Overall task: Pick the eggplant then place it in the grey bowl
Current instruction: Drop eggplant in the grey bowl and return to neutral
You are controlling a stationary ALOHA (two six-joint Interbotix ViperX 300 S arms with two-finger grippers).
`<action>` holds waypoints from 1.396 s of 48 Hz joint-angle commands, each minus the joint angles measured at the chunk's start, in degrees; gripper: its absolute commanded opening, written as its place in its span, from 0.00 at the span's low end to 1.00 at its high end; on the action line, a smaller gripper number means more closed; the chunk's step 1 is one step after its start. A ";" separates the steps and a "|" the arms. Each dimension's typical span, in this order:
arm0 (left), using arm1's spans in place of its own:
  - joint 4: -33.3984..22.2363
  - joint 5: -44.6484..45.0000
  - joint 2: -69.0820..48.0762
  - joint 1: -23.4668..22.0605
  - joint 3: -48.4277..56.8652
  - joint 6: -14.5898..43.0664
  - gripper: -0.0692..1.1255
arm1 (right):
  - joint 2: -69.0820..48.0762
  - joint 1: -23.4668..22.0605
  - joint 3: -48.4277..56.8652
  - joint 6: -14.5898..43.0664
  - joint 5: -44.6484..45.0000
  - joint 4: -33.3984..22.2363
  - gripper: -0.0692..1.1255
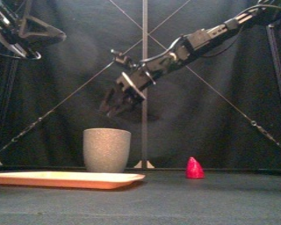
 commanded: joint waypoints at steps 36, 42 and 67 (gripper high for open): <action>0.09 -0.26 -0.18 0.18 -0.53 0.00 0.04 | -52.56 18.90 47.37 0.00 -26.28 7.12 0.85; 0.09 -0.26 -0.09 0.18 -0.35 0.09 0.04 | -60.47 21.18 52.56 0.18 -26.02 8.44 0.85; 0.09 -0.26 -0.18 0.44 -0.09 0.09 0.04 | -73.13 22.41 60.29 0.09 -23.29 8.96 0.85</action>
